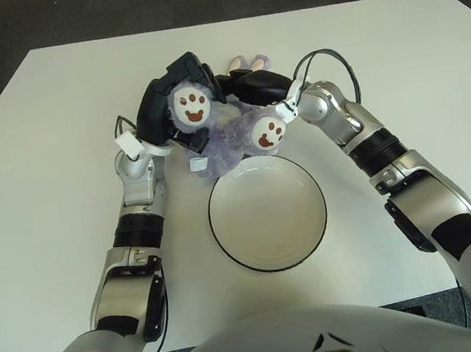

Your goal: Put the doll into the plate.

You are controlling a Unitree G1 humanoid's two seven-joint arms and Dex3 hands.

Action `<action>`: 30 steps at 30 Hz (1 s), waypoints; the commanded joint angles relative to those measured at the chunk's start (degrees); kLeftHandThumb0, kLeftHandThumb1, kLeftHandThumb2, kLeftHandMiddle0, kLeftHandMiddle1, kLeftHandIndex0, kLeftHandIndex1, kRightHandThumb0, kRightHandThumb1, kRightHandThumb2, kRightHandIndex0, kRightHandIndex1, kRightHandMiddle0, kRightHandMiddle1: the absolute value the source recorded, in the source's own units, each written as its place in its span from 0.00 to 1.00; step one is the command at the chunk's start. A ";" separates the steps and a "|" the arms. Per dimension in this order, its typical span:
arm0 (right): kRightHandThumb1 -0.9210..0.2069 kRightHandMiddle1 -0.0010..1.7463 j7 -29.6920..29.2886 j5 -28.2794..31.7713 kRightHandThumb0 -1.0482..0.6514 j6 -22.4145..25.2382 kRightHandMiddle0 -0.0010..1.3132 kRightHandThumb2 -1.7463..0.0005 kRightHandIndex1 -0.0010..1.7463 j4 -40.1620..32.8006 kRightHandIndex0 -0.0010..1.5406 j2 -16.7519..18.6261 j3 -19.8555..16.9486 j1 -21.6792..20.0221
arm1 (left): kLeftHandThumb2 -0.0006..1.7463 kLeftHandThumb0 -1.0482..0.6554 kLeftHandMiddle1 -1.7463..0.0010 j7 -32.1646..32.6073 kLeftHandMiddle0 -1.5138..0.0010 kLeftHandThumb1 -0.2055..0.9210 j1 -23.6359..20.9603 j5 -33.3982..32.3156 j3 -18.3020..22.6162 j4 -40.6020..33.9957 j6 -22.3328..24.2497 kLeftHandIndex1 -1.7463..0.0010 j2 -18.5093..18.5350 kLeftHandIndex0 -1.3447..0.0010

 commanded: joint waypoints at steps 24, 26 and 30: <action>0.49 0.35 7.46 15.63 0.32 -24.81 0.00 0.47 0.22 21.22 0.06 7.97 -2.60 -4.81 | 0.68 0.61 0.16 9.93 0.51 0.46 -1.22 12.50 1.62 1.46 -6.42 0.10 -1.56 0.60; 0.49 0.36 7.17 16.94 0.32 -26.18 0.00 0.47 0.22 22.09 0.06 9.08 -3.48 -4.47 | 0.69 0.61 0.15 9.82 0.50 0.44 -1.11 12.28 1.14 1.14 -5.29 0.10 -1.30 0.60; 0.47 0.37 6.73 18.74 0.33 -29.47 0.00 0.46 0.22 23.40 0.07 10.76 -4.85 -4.11 | 0.71 0.61 0.13 11.04 0.50 0.42 -0.91 13.84 1.10 0.87 -4.49 0.11 -0.99 0.59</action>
